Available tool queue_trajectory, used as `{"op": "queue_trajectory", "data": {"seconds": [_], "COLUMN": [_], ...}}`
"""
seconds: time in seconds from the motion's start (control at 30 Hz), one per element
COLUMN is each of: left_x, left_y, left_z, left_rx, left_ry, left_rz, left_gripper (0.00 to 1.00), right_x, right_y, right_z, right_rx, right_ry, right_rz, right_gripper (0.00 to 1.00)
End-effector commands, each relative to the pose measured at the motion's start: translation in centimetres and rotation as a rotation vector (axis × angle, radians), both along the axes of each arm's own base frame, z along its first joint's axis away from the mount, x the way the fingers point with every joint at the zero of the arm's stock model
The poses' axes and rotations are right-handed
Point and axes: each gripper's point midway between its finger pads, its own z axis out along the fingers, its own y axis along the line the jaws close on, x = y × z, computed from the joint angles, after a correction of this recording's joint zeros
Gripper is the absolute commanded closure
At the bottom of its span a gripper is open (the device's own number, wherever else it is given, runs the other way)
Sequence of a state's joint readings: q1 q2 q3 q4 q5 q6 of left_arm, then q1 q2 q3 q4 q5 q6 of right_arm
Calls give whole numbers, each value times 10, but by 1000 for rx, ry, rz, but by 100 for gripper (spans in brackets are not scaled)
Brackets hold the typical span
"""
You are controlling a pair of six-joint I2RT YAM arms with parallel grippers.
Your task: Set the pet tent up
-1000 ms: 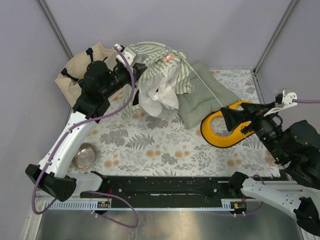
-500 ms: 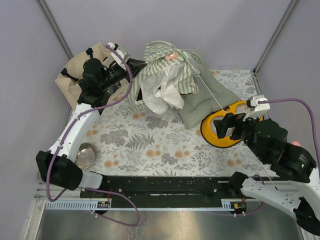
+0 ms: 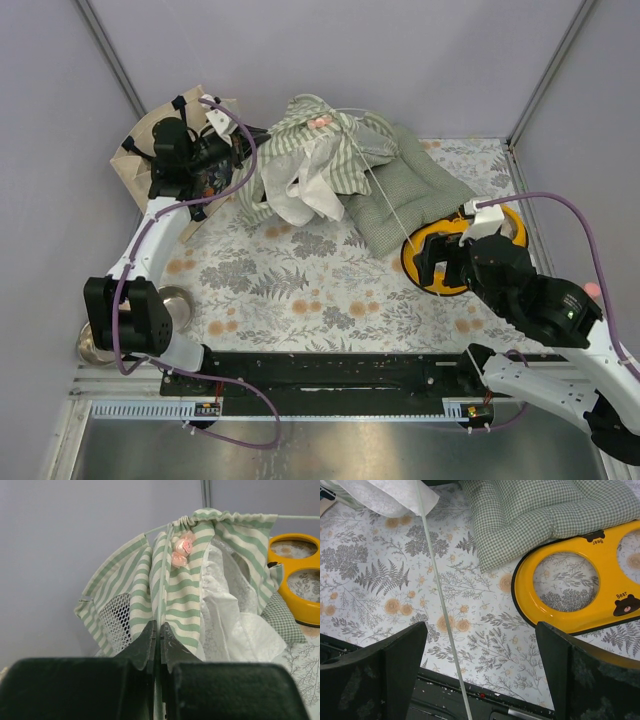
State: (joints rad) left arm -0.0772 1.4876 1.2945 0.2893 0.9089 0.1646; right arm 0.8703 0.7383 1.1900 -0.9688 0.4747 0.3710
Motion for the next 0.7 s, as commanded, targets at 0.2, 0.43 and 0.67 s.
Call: {"op": "queue_trajectory", "data": {"seconds": [0.2, 0.43, 0.67], "left_x": [0, 3, 7], "left_y": [4, 6, 22], "left_z": [22, 24, 47], "left_rx": [31, 21, -157], "left_ry": [-171, -179, -157], "left_rz": [-20, 2, 149], "left_gripper": [100, 100, 1], "right_x": [-28, -31, -29], "right_y": [50, 56, 72], "right_z": [-37, -75, -63], "right_rx": [30, -21, 69], "right_ry": [207, 302, 262], "right_rz": [255, 265, 302], "right_gripper": [8, 43, 100]}}
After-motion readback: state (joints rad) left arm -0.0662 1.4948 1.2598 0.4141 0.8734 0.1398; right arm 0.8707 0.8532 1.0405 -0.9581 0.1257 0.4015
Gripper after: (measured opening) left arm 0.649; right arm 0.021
